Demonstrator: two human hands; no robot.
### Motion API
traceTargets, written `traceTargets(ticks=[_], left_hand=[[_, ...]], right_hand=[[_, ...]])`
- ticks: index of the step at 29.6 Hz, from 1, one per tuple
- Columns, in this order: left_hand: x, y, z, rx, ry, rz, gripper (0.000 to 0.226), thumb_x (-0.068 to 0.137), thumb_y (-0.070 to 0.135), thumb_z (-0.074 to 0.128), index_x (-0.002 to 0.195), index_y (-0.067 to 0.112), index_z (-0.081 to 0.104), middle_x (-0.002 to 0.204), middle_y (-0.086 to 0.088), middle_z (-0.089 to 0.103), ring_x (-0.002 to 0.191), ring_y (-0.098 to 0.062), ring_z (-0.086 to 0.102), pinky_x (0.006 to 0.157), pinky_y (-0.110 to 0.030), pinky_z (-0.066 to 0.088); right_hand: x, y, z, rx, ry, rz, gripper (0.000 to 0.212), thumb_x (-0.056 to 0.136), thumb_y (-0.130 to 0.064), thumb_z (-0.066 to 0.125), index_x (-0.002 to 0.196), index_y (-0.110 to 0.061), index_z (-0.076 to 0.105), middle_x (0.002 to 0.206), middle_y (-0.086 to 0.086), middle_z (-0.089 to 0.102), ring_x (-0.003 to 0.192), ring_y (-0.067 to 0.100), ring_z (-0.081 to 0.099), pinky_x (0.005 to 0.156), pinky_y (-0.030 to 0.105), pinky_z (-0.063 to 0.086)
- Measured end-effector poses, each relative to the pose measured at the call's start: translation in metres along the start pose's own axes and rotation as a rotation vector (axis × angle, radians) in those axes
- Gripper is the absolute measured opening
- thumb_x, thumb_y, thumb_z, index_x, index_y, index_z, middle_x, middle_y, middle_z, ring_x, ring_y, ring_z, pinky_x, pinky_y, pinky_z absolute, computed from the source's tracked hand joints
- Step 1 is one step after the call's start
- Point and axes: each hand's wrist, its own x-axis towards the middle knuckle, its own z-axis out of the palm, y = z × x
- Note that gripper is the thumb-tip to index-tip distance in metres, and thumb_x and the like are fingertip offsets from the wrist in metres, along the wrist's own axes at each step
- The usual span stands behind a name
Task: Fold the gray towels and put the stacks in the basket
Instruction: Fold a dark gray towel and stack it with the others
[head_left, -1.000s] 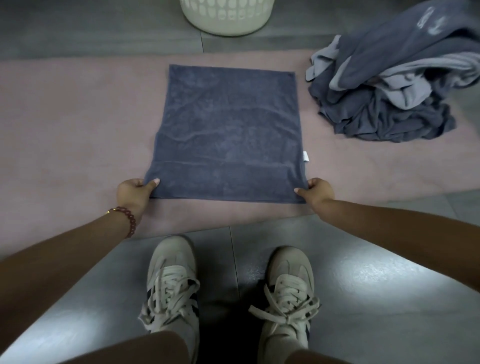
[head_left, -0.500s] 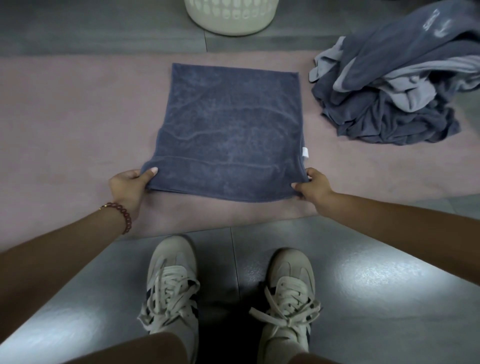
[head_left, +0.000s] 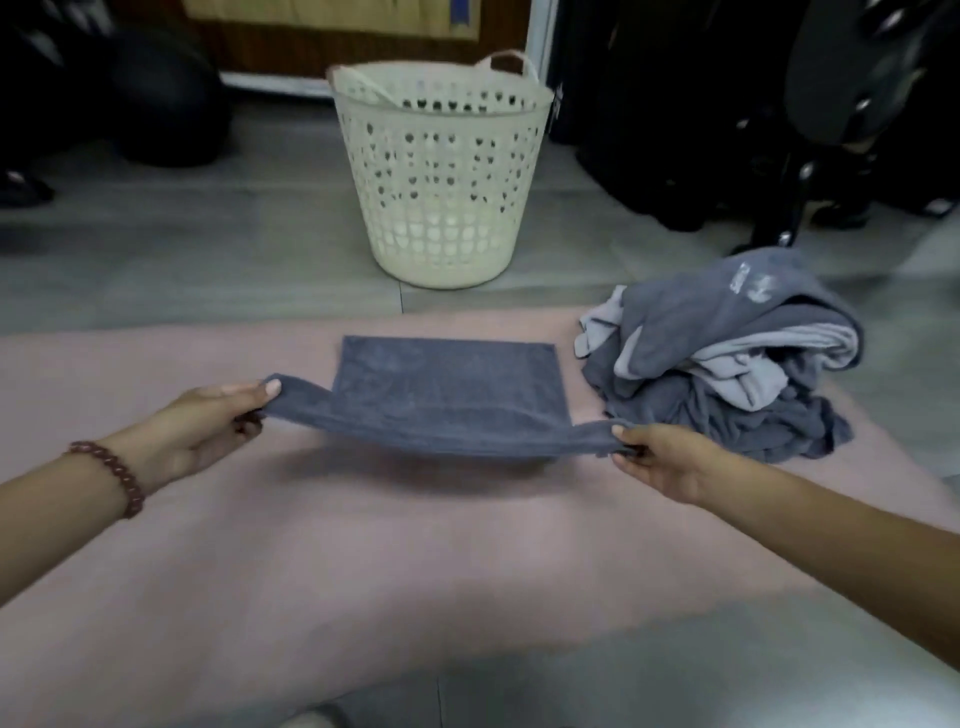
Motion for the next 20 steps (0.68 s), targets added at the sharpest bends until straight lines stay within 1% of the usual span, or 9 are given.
traceTargets(ticks=[3, 5, 8, 10, 11, 13, 15, 17, 20], left_hand=[[0.029, 0.083, 0.016, -0.064, 0.013, 0.088, 0.017, 0.094, 0.013, 0.053, 0.077, 0.016, 0.054, 0.046, 0.011, 0.052, 0.034, 0.001, 0.039, 0.034, -0.009, 0.030], [0.046, 0.143, 0.029, -0.097, 0.019, 0.138, 0.020, 0.095, 0.015, 0.054, 0.075, 0.018, 0.051, 0.040, 0.011, 0.050, 0.029, 0.001, 0.038, 0.032, -0.010, 0.027], [0.049, 0.236, 0.048, -0.196, 0.037, 0.254, 0.024, 0.096, 0.019, 0.051, 0.072, 0.019, 0.048, 0.034, 0.011, 0.045, 0.024, -0.001, 0.035, 0.029, -0.009, 0.023], [0.040, 0.283, 0.055, -0.243, 0.060, 0.359, 0.024, 0.096, 0.020, 0.051, 0.072, 0.020, 0.047, 0.038, 0.011, 0.046, 0.024, -0.001, 0.035, 0.029, -0.010, 0.021], [0.034, 0.300, 0.056, -0.258, 0.063, 0.384, 0.024, 0.096, 0.019, 0.051, 0.072, 0.020, 0.047, 0.045, 0.009, 0.047, 0.024, -0.001, 0.035, 0.029, -0.010, 0.021], [0.022, 0.319, 0.057, -0.291, 0.036, 0.355, 0.024, 0.096, 0.017, 0.050, 0.072, 0.019, 0.047, 0.058, 0.006, 0.046, 0.025, 0.000, 0.037, 0.032, -0.010, 0.022], [0.008, 0.331, 0.060, -0.381, -0.027, 0.316, 0.022, 0.095, 0.015, 0.051, 0.074, 0.018, 0.049, 0.050, 0.006, 0.054, 0.027, 0.000, 0.044, 0.035, -0.010, 0.025], [-0.002, 0.339, 0.065, -0.491, -0.061, 0.357, 0.021, 0.095, 0.014, 0.050, 0.075, 0.018, 0.049, 0.040, 0.008, 0.055, 0.028, 0.000, 0.046, 0.035, -0.009, 0.025], [-0.013, 0.340, 0.072, -0.524, -0.012, 0.421, 0.024, 0.097, 0.014, 0.048, 0.074, 0.018, 0.047, 0.037, 0.010, 0.054, 0.036, 0.002, 0.051, 0.033, -0.008, 0.023]], right_hand=[[0.007, -0.092, 0.022, 0.086, 0.026, -0.158, 0.015, 0.095, -0.004, 0.047, 0.081, -0.005, 0.051, 0.078, 0.009, 0.048, 0.067, 0.017, 0.048, 0.036, 0.016, 0.047], [0.002, -0.156, 0.042, 0.127, 0.012, -0.288, 0.013, 0.096, -0.004, 0.046, 0.084, -0.005, 0.052, 0.080, 0.009, 0.049, 0.066, 0.016, 0.048, 0.034, 0.016, 0.045], [-0.023, -0.233, 0.065, 0.239, 0.015, -0.566, 0.008, 0.095, -0.003, 0.048, 0.095, 0.001, 0.055, 0.091, 0.014, 0.054, 0.069, 0.019, 0.054, 0.040, 0.017, 0.050], [-0.041, -0.268, 0.072, 0.293, 0.019, -0.751, 0.018, 0.094, -0.001, 0.051, 0.111, 0.003, 0.054, 0.096, 0.017, 0.056, 0.072, 0.022, 0.058, 0.047, 0.020, 0.055], [-0.051, -0.279, 0.072, 0.335, 0.013, -0.780, 0.019, 0.093, 0.000, 0.052, 0.112, 0.003, 0.053, 0.094, 0.016, 0.056, 0.073, 0.024, 0.059, 0.048, 0.021, 0.055], [-0.068, -0.295, 0.070, 0.392, 0.026, -0.801, 0.012, 0.091, 0.002, 0.054, 0.102, 0.005, 0.054, 0.090, 0.015, 0.056, 0.073, 0.024, 0.059, 0.046, 0.021, 0.055], [-0.084, -0.304, 0.070, 0.382, 0.069, -0.888, 0.007, 0.091, 0.001, 0.054, 0.097, 0.004, 0.057, 0.086, 0.012, 0.057, 0.073, 0.021, 0.060, 0.052, 0.020, 0.055], [-0.094, -0.310, 0.071, 0.399, 0.084, -0.987, 0.011, 0.091, 0.000, 0.052, 0.099, 0.004, 0.059, 0.082, 0.009, 0.059, 0.071, 0.017, 0.060, 0.058, 0.019, 0.056], [-0.101, -0.311, 0.070, 0.458, 0.091, -1.014, 0.020, 0.090, 0.000, 0.054, 0.107, 0.009, 0.060, 0.084, 0.009, 0.060, 0.070, 0.016, 0.061, 0.053, 0.017, 0.055]])
